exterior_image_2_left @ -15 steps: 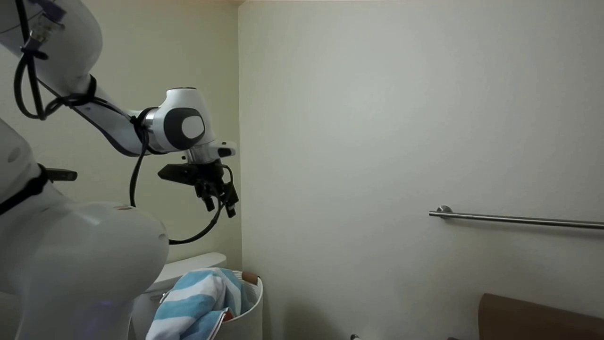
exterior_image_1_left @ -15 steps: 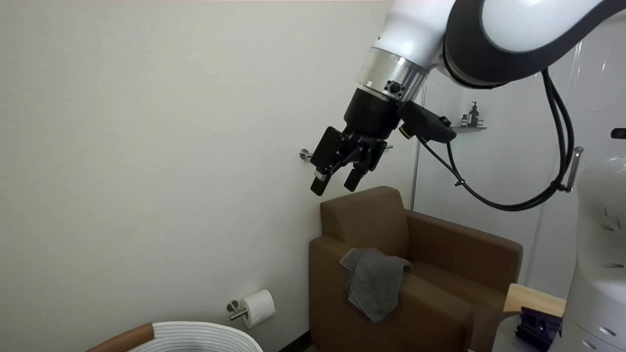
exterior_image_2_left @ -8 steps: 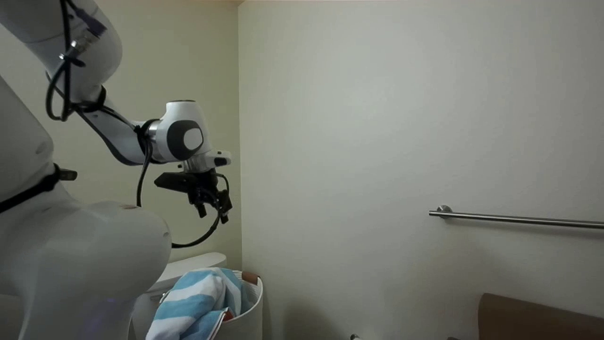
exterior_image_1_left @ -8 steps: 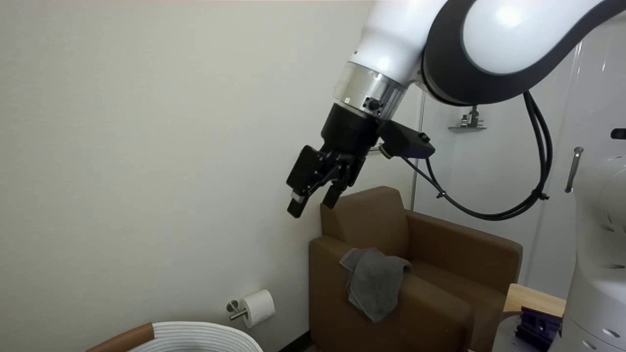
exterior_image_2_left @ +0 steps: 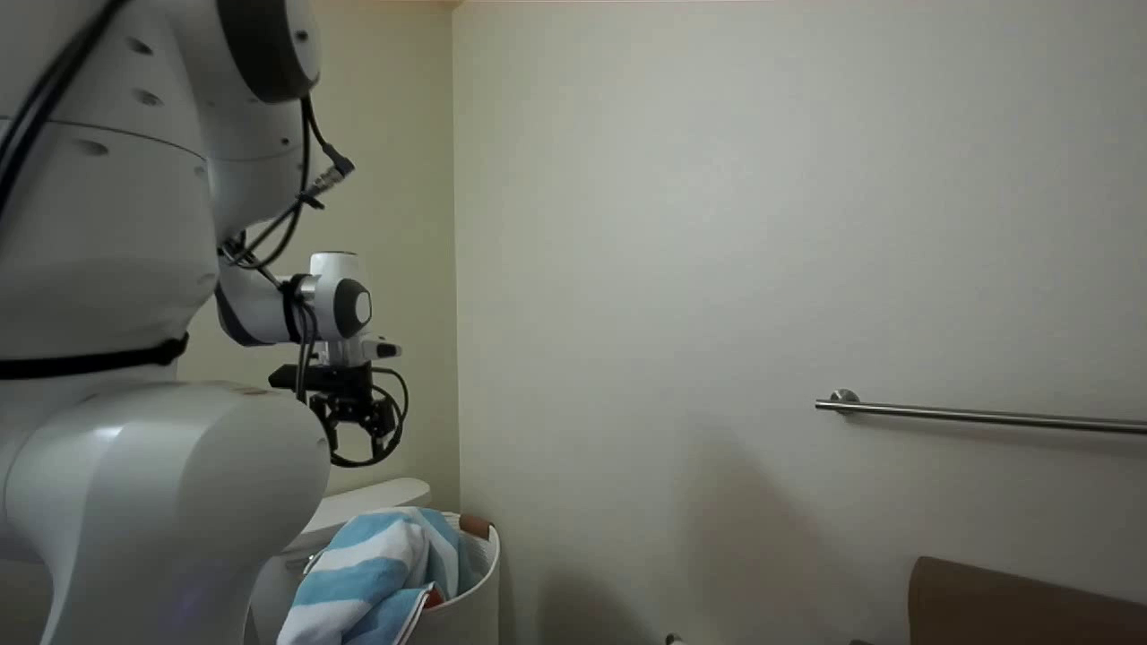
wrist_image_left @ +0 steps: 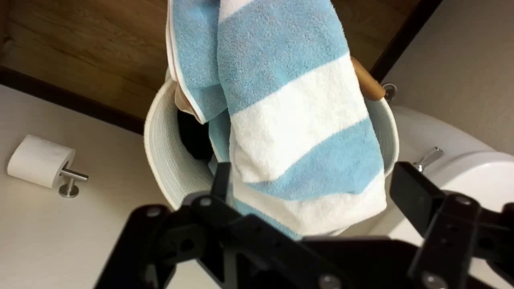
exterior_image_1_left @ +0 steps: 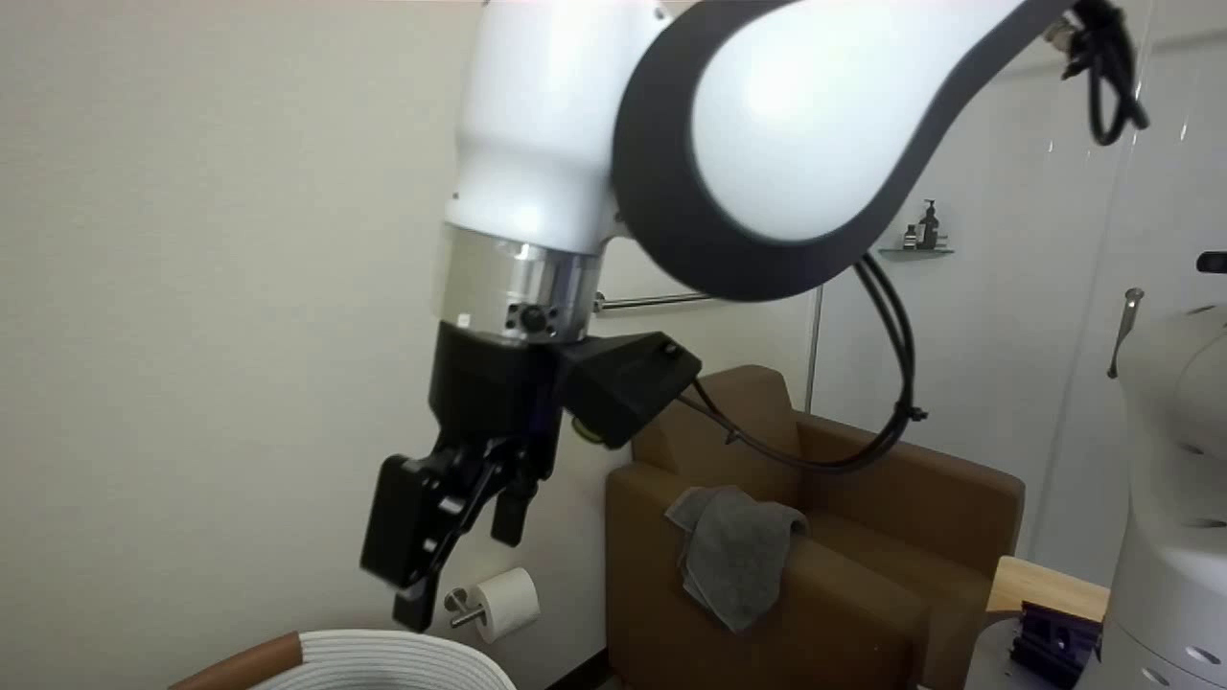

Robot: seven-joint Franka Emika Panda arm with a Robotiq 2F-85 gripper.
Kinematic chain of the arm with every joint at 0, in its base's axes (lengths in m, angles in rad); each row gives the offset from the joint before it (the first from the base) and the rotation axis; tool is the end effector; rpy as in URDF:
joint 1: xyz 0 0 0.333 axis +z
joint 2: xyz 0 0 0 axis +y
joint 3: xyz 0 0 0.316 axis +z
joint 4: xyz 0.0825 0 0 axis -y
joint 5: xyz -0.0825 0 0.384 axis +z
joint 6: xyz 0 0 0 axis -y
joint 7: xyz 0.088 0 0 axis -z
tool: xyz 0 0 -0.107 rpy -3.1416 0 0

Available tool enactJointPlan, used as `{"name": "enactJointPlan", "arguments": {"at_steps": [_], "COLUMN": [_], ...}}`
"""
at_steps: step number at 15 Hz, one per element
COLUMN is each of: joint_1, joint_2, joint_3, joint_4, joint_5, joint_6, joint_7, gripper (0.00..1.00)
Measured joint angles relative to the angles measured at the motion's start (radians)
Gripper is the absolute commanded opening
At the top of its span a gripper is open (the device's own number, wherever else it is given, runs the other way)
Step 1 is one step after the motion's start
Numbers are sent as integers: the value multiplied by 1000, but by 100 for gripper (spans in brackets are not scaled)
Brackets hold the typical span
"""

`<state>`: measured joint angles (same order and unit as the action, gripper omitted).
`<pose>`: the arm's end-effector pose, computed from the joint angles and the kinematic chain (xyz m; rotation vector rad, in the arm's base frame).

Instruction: Pick up the towel from the bag and put it on the sofa

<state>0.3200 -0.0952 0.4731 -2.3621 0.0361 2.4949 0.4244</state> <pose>0.3572 0.3642 0.3828 -2.9738 -0.5184 -0.2872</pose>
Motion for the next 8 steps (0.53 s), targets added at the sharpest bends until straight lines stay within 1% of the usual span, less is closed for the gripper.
{"name": "enactJointPlan", "arguments": {"at_steps": [1,2,3,8], "joint_1": [1,7,13,16], "joint_2": [65,109,123,92], "joint_3": [6,3,-4,-9], "joint_4": [51,82,87,77], "joint_5": [-56,-67,-67,-66], "joint_6": [-28,-32,-29,-29], "joint_7": [24,31,31,31], "gripper": [100,100,100,100]}}
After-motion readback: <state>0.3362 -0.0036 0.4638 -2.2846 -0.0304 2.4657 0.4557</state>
